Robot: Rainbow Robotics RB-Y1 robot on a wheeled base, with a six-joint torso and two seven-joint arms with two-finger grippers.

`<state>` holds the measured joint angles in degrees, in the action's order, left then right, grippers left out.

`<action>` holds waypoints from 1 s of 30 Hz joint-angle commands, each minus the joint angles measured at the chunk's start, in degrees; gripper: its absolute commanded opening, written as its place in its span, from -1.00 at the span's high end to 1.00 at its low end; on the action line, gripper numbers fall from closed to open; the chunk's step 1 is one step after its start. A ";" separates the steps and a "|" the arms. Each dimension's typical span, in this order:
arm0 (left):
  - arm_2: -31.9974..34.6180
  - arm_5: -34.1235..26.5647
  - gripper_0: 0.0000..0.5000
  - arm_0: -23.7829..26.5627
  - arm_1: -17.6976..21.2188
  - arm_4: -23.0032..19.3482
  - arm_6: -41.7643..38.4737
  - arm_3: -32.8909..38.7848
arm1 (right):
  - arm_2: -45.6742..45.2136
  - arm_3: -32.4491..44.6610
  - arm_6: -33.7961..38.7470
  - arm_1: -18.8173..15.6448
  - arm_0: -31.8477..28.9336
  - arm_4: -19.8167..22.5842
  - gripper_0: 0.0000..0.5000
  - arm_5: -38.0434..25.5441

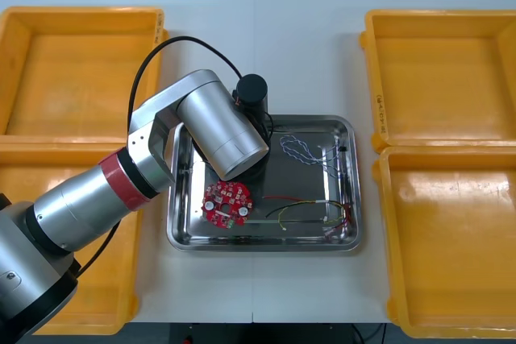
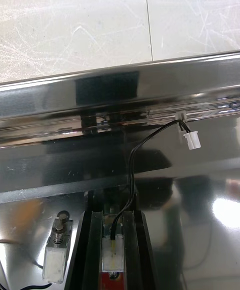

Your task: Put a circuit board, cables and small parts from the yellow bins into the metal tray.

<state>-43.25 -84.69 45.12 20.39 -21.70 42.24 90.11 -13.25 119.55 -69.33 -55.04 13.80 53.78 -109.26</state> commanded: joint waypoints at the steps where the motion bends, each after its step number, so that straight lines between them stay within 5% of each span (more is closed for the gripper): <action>1: -0.78 1.02 -0.18 0.05 -1.50 0.25 -4.10 0.68 | -1.69 0.78 3.32 -2.61 -1.05 0.36 -1.00 1.41; 3: -0.78 1.10 -1.00 -0.04 -1.41 0.25 -4.10 0.68 | -1.69 0.42 3.32 -2.61 -1.49 0.54 -1.00 2.29; 20: -0.78 1.81 -1.00 0.05 -1.50 0.25 -4.10 1.38 | -1.78 -2.39 2.44 -2.61 -4.75 0.36 -1.00 10.38; 30: 3.09 -8.56 -1.00 0.75 -0.35 -2.21 -1.20 8.24 | -2.22 -2.48 1.74 -2.61 -7.65 0.19 -1.00 13.28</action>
<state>-42.82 -90.70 45.13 20.39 -22.74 42.22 94.00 -13.28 116.82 -66.74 -55.04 7.47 54.13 -96.62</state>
